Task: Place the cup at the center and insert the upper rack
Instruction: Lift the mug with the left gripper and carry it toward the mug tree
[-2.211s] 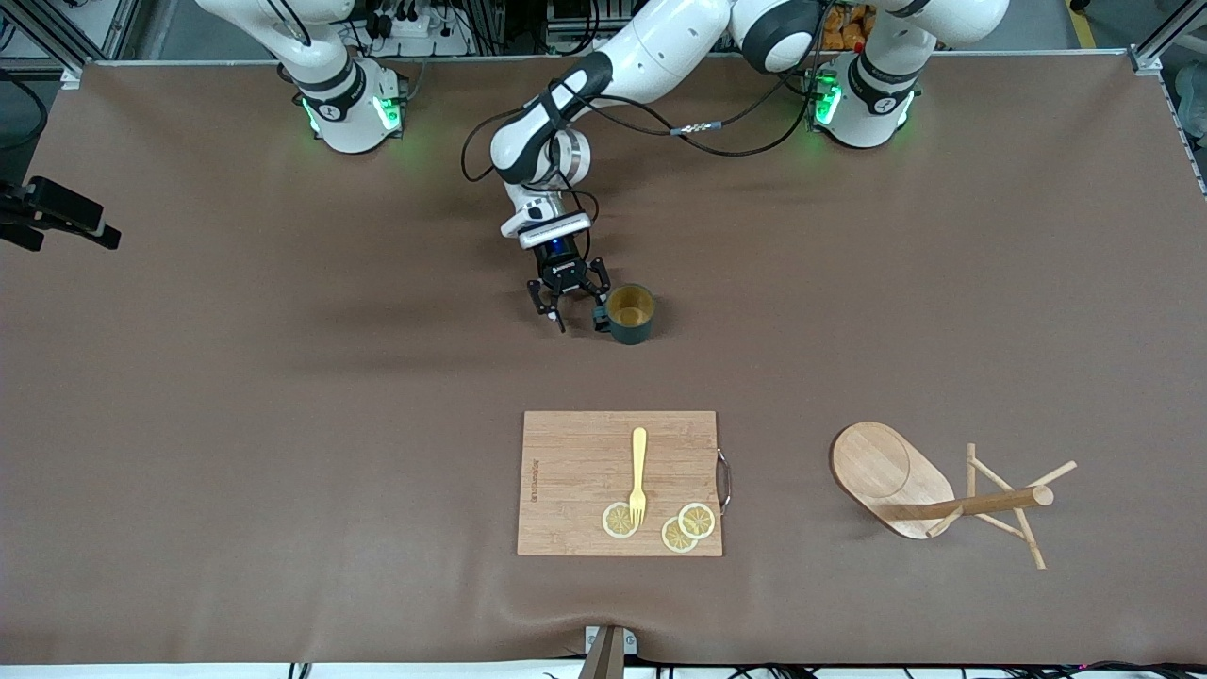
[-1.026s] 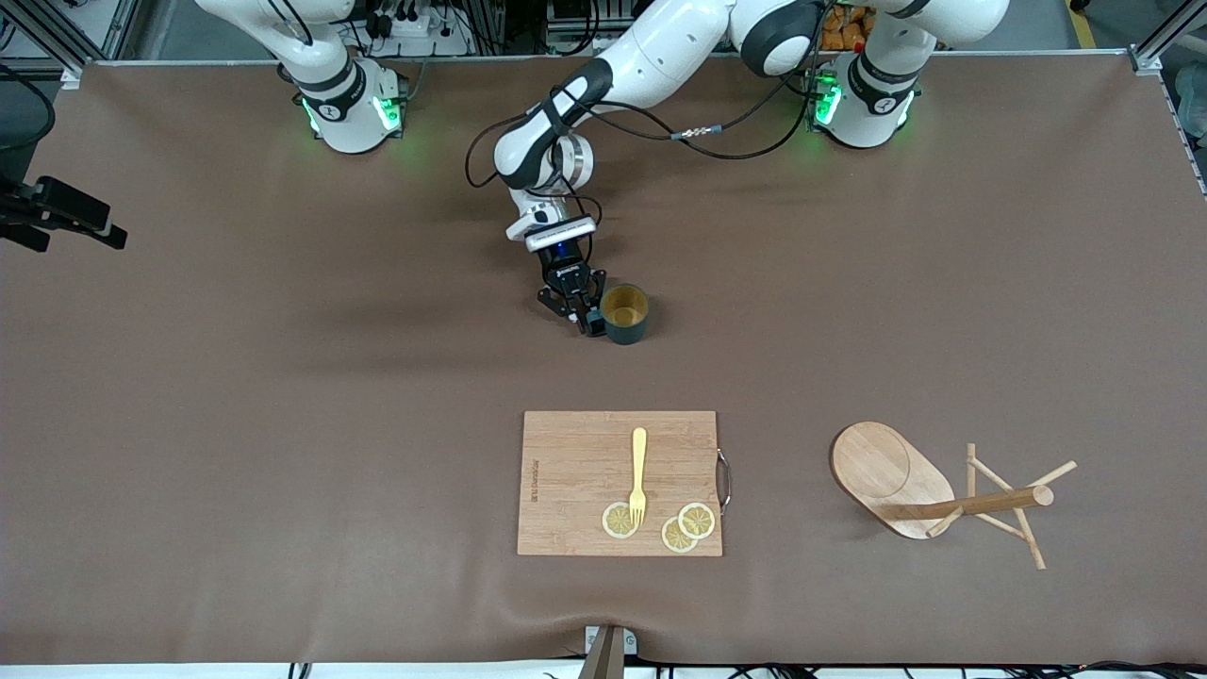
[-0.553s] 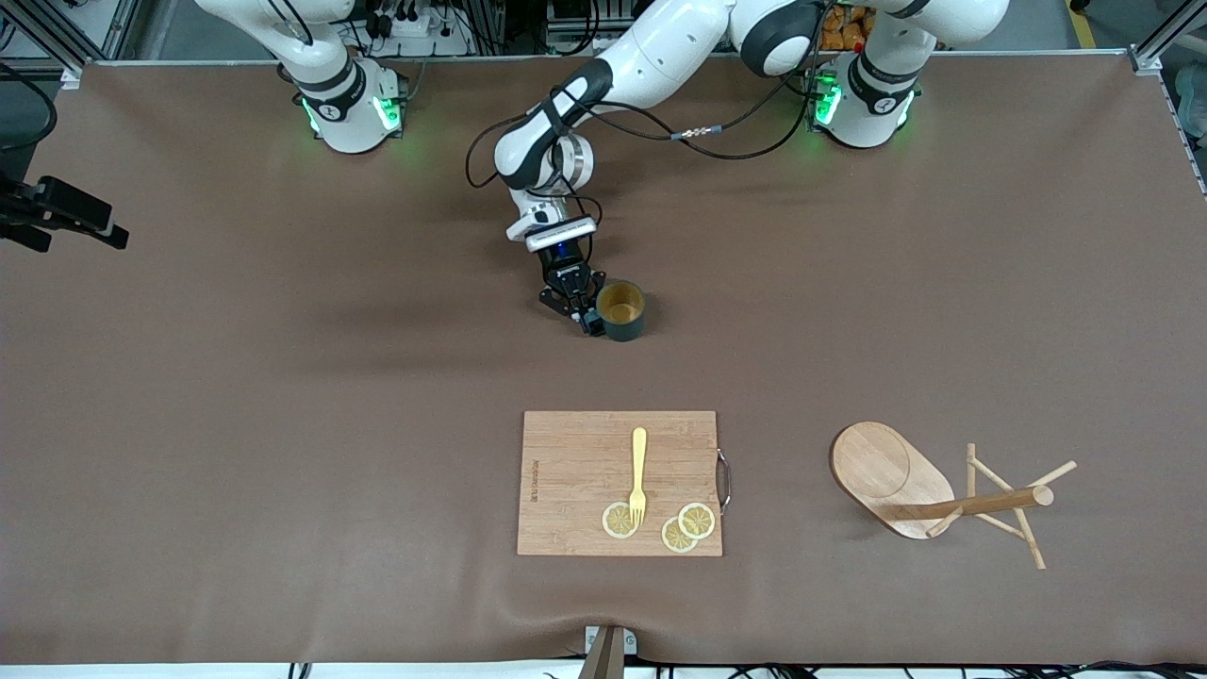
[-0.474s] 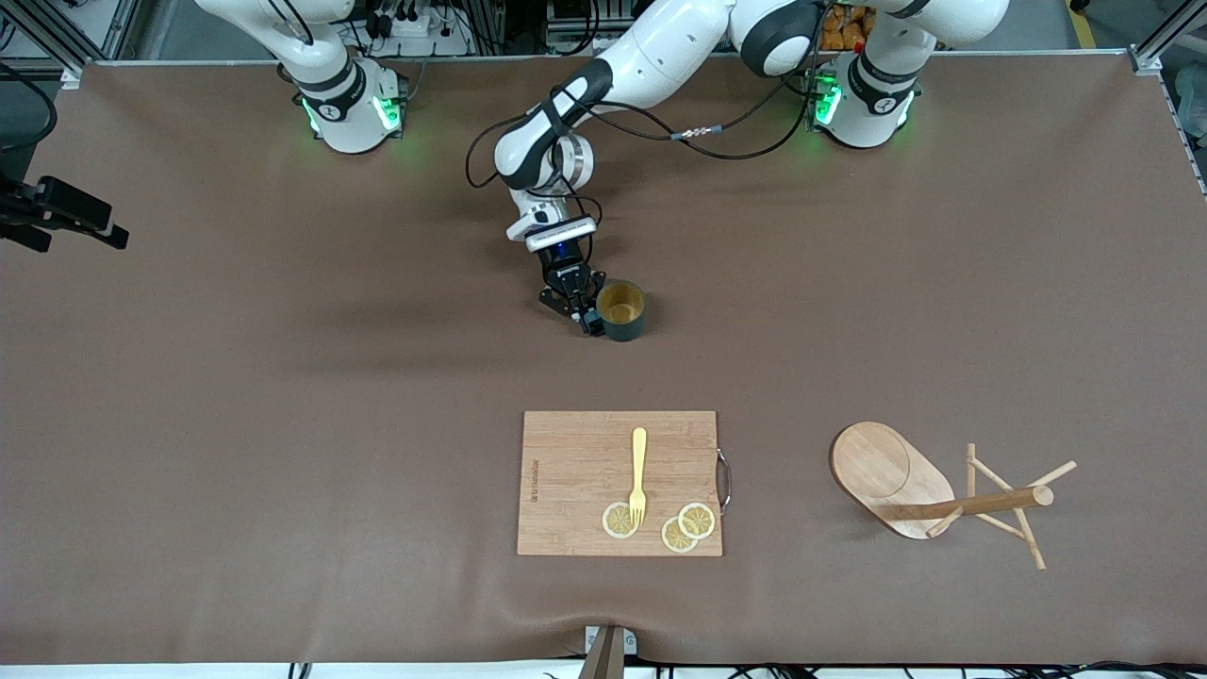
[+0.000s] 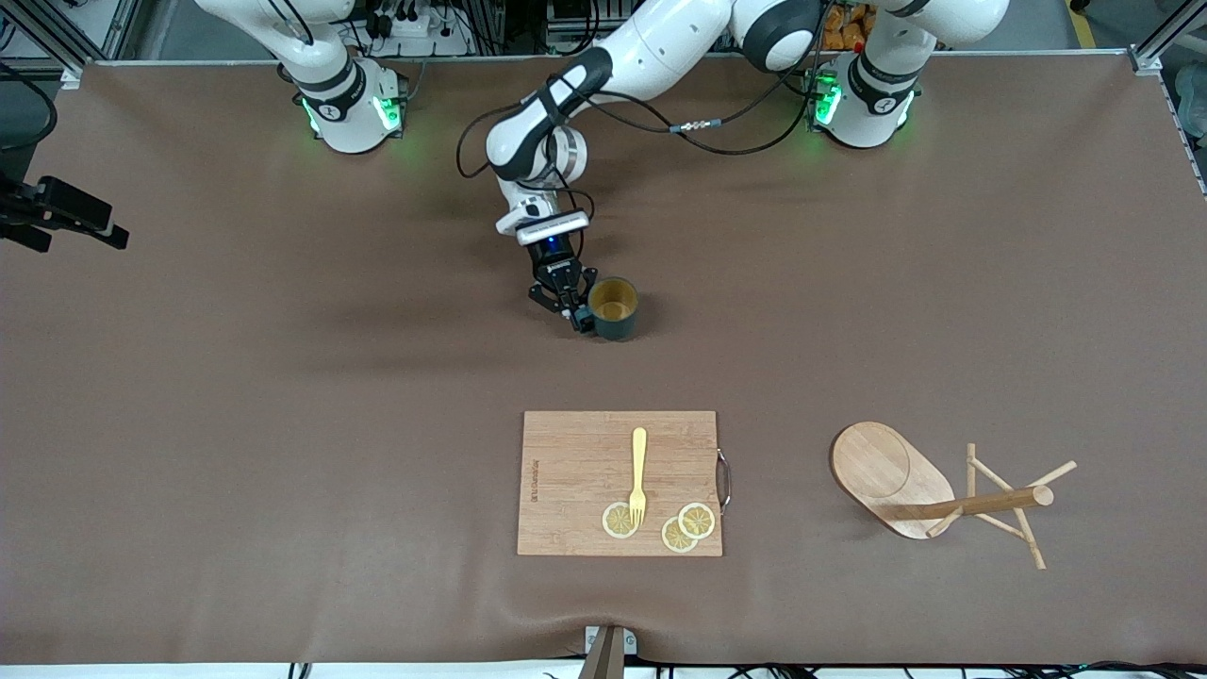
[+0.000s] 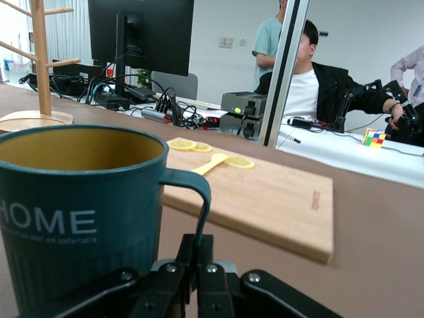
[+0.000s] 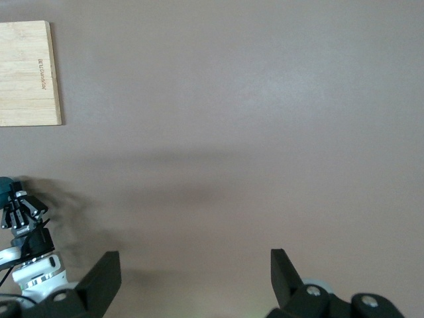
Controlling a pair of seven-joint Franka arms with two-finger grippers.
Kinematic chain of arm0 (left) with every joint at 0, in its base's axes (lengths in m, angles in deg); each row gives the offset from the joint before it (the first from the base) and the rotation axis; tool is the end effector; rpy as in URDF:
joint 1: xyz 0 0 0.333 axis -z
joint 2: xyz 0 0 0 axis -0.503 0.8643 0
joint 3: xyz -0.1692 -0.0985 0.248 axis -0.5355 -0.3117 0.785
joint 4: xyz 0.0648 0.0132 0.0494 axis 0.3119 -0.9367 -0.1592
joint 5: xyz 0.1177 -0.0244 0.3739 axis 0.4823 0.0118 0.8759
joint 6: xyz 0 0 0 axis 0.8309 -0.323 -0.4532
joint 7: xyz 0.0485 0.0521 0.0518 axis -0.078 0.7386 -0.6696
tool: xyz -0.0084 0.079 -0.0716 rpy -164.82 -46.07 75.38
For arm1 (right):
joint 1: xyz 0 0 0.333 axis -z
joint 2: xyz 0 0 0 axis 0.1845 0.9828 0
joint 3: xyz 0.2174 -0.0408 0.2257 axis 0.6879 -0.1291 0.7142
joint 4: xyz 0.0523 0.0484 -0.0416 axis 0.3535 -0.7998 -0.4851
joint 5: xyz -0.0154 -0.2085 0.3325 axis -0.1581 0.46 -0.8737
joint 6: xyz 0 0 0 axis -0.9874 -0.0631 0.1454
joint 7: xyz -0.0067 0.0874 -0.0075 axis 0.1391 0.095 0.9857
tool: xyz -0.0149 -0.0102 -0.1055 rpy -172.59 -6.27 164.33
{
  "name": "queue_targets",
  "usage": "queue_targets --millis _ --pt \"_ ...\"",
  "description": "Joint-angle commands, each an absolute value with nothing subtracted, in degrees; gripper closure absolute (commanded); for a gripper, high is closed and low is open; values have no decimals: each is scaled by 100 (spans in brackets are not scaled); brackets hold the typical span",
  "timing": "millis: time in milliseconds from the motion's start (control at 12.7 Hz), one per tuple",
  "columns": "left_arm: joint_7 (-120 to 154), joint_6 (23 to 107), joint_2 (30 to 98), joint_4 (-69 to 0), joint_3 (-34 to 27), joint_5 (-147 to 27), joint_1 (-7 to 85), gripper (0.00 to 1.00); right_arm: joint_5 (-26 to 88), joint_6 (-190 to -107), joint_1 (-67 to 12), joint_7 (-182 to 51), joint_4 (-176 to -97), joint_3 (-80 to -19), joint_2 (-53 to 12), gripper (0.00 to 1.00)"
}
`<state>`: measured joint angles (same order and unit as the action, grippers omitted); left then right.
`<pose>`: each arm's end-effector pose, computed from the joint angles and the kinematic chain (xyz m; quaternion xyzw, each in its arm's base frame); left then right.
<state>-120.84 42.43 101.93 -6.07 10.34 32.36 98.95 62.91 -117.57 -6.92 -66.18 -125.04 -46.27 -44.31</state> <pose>0.3129 -0.6444 0.1073 -0.7500 -0.2066 -0.6253 0.0608 0.5438 -0.0471 0.6370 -0.9985 0.0104 0.0206 0.0493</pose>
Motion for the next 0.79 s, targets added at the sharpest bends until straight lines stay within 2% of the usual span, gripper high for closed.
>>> queue_targets --millis 0,553,711 --pt "-11790 4229 9613 -735 1014 2792 9946 100 6298 -11685 -738 -6694 -12392 -4642 -4389 0" --pt "-11965 4264 9304 -753 593 2422 9867 100 6298 -11676 -738 -6702 -12392 -4642 -4389 0" --pt "-11947 4299 9041 -796 426 2036 9780 100 6298 -11685 -738 -6694 -12401 -4642 -4381 0"
